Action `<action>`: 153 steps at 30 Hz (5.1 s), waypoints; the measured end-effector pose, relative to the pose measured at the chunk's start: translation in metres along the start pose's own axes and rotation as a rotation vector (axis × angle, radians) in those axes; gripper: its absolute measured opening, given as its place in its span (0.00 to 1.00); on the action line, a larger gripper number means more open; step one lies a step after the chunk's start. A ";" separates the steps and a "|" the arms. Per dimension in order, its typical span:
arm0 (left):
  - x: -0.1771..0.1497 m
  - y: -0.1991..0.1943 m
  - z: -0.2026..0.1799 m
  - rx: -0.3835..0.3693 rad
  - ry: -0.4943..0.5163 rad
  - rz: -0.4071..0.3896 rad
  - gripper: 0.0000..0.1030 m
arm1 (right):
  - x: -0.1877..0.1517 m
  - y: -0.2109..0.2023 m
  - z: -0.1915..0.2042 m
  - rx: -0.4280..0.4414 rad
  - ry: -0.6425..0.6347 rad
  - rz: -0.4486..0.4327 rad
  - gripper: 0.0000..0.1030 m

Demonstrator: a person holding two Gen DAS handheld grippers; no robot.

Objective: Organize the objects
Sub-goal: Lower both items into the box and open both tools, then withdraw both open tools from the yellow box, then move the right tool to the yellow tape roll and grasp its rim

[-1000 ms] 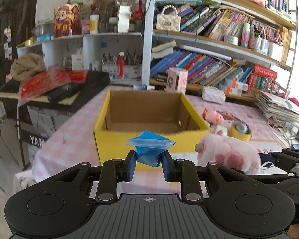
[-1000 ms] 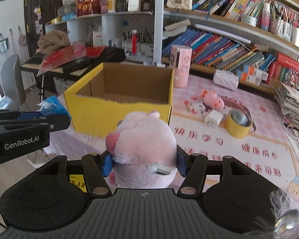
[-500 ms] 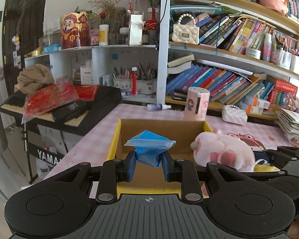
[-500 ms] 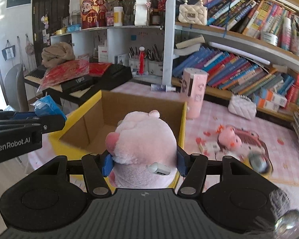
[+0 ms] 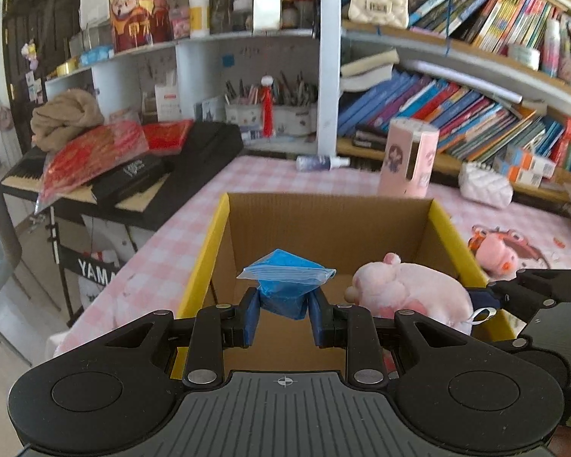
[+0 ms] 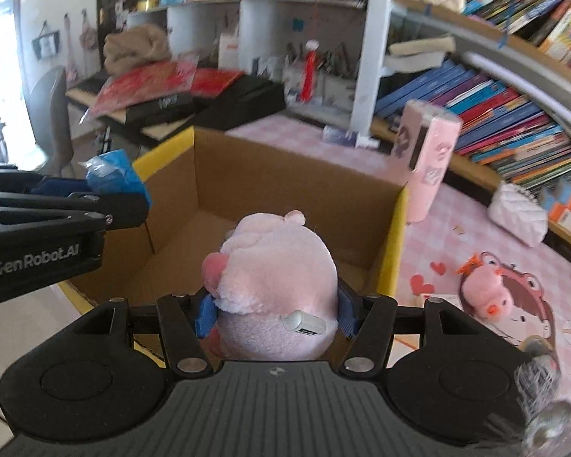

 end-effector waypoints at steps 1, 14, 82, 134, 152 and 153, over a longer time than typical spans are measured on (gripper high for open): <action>-0.001 0.003 -0.001 0.003 0.003 0.010 0.25 | -0.001 0.002 0.000 0.006 -0.004 0.009 0.56; -0.007 0.037 -0.014 0.023 0.014 0.106 0.25 | -0.002 0.023 -0.013 0.033 -0.132 0.039 0.56; -0.097 -0.117 0.059 0.060 -0.083 -0.017 0.85 | -0.096 -0.116 0.075 -0.233 0.100 -0.098 0.82; -0.077 -0.091 -0.125 -0.217 0.142 0.032 0.85 | -0.158 -0.176 -0.084 -0.480 0.385 -0.034 0.83; -0.061 -0.069 -0.206 -0.183 0.156 0.068 0.85 | -0.157 -0.167 -0.176 -0.387 0.373 -0.015 0.82; -0.061 -0.068 -0.209 -0.179 0.158 0.074 0.85 | -0.157 -0.166 -0.180 -0.378 0.370 -0.015 0.82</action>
Point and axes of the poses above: each gripper's, at about its wrist camera, not at the fingertips, and y roughly the way its jaws point, z to its left, x to its top, the point moved 1 cm from there along y, roughly the way its jaws point, and after that the axes turned 11 degrees about x, right-handed, at the moved point
